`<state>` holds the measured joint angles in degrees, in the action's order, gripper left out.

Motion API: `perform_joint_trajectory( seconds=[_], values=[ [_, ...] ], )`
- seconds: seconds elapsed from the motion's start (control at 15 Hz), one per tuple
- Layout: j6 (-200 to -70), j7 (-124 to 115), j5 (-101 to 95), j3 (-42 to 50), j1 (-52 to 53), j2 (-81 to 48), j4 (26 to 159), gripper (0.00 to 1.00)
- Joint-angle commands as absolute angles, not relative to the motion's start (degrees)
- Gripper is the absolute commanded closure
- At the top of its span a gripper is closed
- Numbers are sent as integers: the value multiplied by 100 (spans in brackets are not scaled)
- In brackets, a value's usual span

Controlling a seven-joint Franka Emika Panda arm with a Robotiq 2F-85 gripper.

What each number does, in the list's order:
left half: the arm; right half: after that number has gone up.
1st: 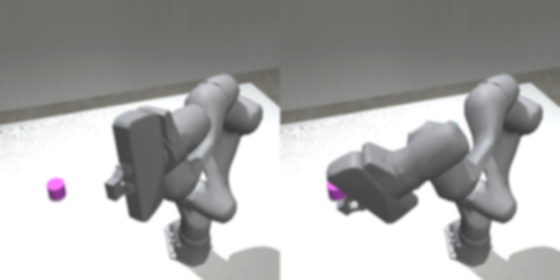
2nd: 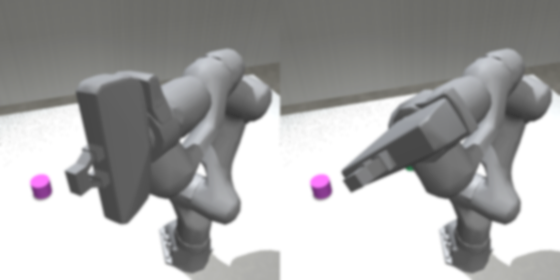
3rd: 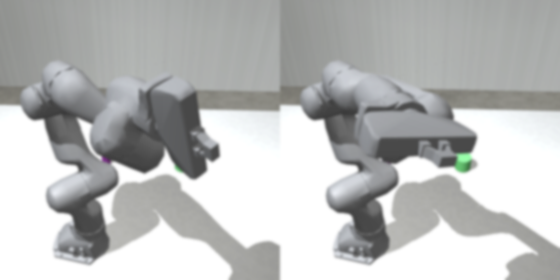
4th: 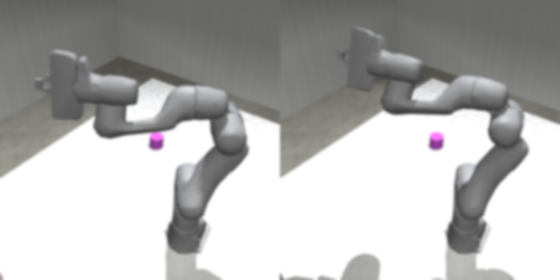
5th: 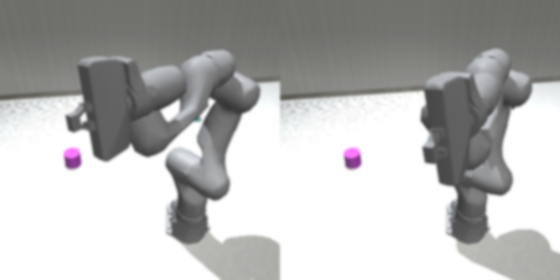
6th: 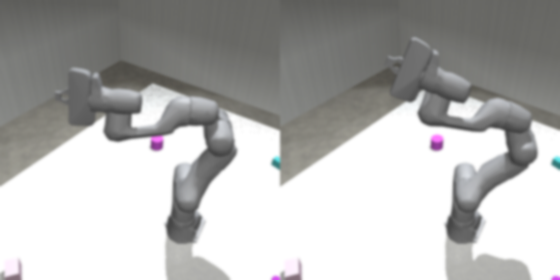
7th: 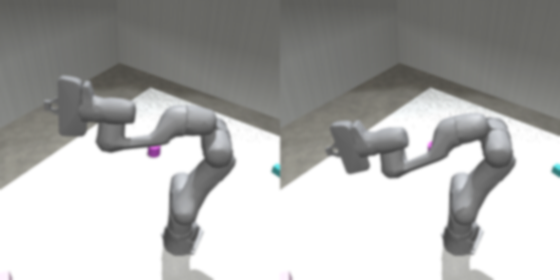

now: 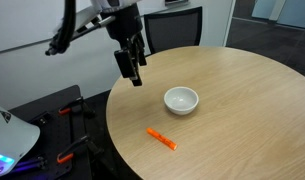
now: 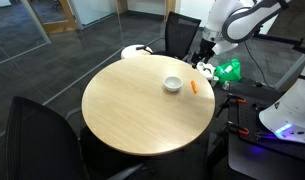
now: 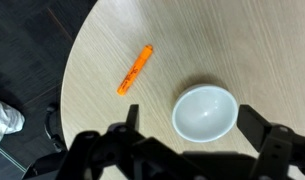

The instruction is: Move the orange marker to the right side of the table

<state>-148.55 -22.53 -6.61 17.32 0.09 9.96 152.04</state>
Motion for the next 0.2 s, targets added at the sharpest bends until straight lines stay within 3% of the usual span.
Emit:
perform_joint_trajectory(
  seconds=[0.0, 0.13],
  values=[
    [-14850, -2132, -505, 1293, -420, 972, 15210, 0],
    [-14850, -2132, -506, 1292, -425, 972, 15220, 0]
  ],
)
